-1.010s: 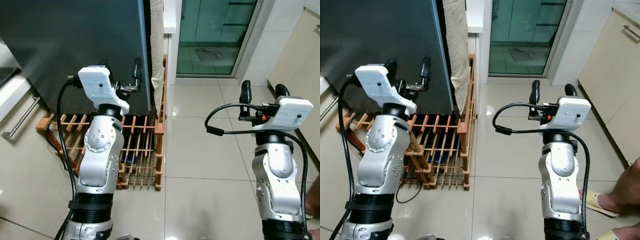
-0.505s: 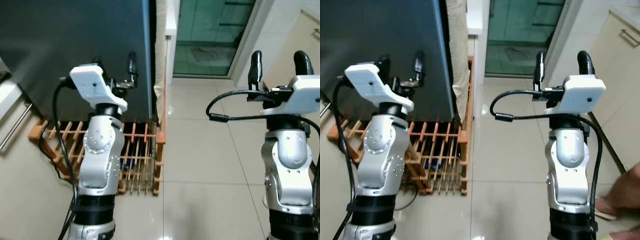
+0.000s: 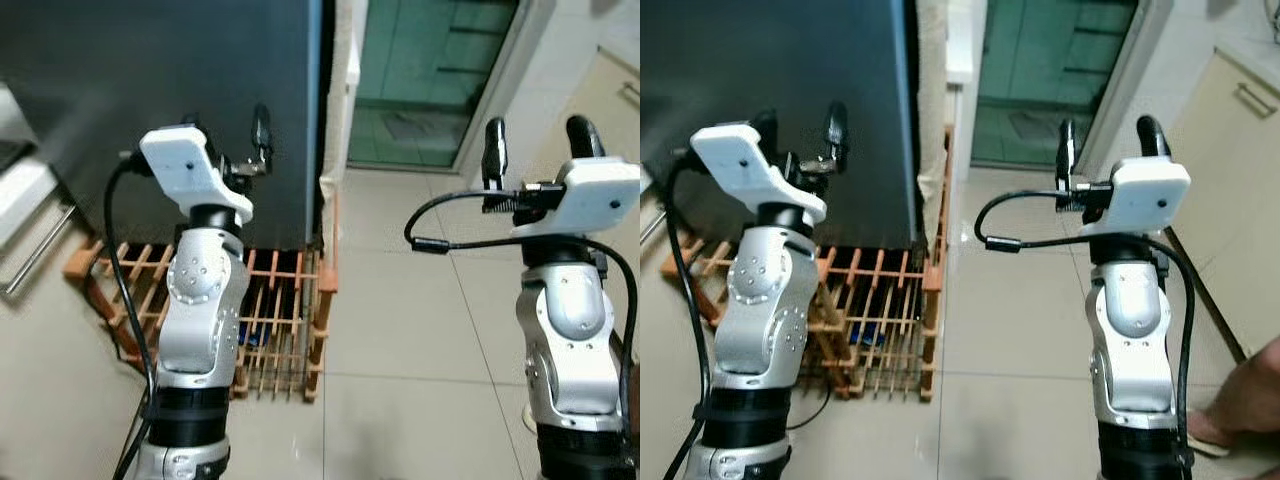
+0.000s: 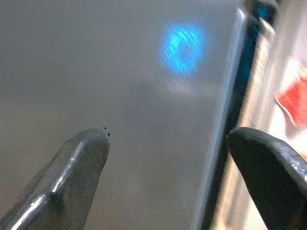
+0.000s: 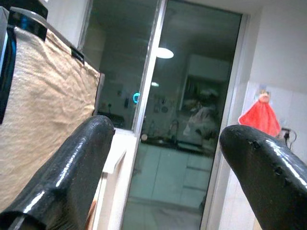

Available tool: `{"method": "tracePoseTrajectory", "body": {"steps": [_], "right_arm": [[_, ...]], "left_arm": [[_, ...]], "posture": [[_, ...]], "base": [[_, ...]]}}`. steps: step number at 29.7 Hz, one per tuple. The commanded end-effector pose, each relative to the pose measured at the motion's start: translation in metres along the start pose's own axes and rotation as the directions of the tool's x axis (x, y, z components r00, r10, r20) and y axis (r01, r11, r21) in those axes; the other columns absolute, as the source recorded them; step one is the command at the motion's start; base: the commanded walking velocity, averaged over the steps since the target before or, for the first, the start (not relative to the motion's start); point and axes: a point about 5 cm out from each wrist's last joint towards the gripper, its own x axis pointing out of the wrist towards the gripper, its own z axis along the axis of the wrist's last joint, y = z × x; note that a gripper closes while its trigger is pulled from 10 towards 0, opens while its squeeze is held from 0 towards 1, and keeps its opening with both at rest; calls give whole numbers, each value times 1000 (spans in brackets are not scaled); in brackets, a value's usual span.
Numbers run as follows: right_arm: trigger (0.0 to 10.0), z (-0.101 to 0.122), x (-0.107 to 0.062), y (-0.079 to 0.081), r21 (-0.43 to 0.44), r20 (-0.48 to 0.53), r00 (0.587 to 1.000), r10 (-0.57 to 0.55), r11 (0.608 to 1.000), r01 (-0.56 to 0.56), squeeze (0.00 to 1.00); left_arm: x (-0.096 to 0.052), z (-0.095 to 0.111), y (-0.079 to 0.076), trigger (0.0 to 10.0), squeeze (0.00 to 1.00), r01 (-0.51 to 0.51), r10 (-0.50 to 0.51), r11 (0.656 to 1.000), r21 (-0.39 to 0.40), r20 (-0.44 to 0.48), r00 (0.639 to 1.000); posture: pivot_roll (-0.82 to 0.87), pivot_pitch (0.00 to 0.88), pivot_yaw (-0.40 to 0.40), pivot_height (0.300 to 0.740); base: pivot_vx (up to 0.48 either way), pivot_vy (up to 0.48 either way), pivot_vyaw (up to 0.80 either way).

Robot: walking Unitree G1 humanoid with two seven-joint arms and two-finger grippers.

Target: Restocking fridge

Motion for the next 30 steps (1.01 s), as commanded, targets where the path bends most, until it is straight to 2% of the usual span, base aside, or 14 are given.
{"method": "tracePoseTrajectory", "body": {"steps": [1, 5, 7, 9, 12, 15, 16, 18, 20, 22, 25, 30], "right_arm": [[10000, -11, -4, -2, 5, -64, 998, -12, 1000, 13, 0], [10000, -17, -5, 0, 7, -101, 995, 3, 1000, -2, 0], [10000, -28, -8, 2, 8, -162, 987, 18, 1000, -17, 0], [10000, -32, -10, 1, 23, -186, 982, 16, 1000, -12, 0], [10000, -32, -14, -2, 17, -186, 983, 1, 1000, 3, 0], [10000, -15, -15, -12, -50, -75, 996, -51, 998, 47, 0], [10000, -6, -15, -12, -78, -26, 999, -40, 996, 38, 0], [10000, -2, -15, -13, -83, -11, 999, -39, 996, 38, 0], [10000, 7, -13, -14, -87, 21, 999, -43, 995, 44, 0], [10000, 11, -11, -14, -88, 38, 999, -34, 995, 38, 0], [10000, 13, -8, -11, -87, 50, 999, -17, 996, 21, 0], [10000, 8, -2, -8, -69, 27, 1000, -2, 998, 4, 0]], "left_arm": [[1, -11, -17, 10000, 0, 105, -105, 994, 4, -83, 991], [5, -17, -22, 10000, 0, 132, -132, 991, -10, -129, 983], [12, -25, -27, 10000, 0, 145, -143, 989, -6, -188, 972], [17, -27, -26, 10000, 0, 128, -127, 992, -8, -206, 970], [16, -19, -12, 10000, 0, 76, -77, 997, -12, -157, 985], [3, -4, 13, 10000, 0, -26, 21, 995, -93, -52, 998], [-4, 3, 22, 10000, 0, -57, 57, 995, -81, -1, 998], [-7, 7, 24, 10000, 0, -66, 67, 995, -70, 19, 998], [-12, 13, 28, 10000, 0, -122, 126, 990, -76, 48, 991], [-12, 18, 25, 10000, 0, -134, 140, 987, -85, 72, 988], [-12, 20, 15, 10000, 0, -91, 100, 992, -92, 92, 991], [-13, 20, 11, 10000, 0, -66, 70, 997, -48, 86, 994]], "posture": [[-161, 0, -9, 740], [-156, 0, -8, 740], [-154, 0, -4, 740], [-157, 0, 0, 740], [-166, 0, 17, 740], [-167, 0, 20, 740], [-165, 0, 16, 740], [-162, 0, 11, 740], [-159, 0, 6, 740], [-152, 0, -12, 740], [-152, 0, -23, 740], [-147, 0, -23, 740]], "base": [[0, 0, 0], [0, 0, 0], [0, 0, 0], [0, 0, 0], [0, 0, 0], [0, 0, 0], [0, 0, 0], [0, 0, 0], [0, 0, 0], [0, 0, 0], [0, 0, 0], [0, -96, 0]]}}
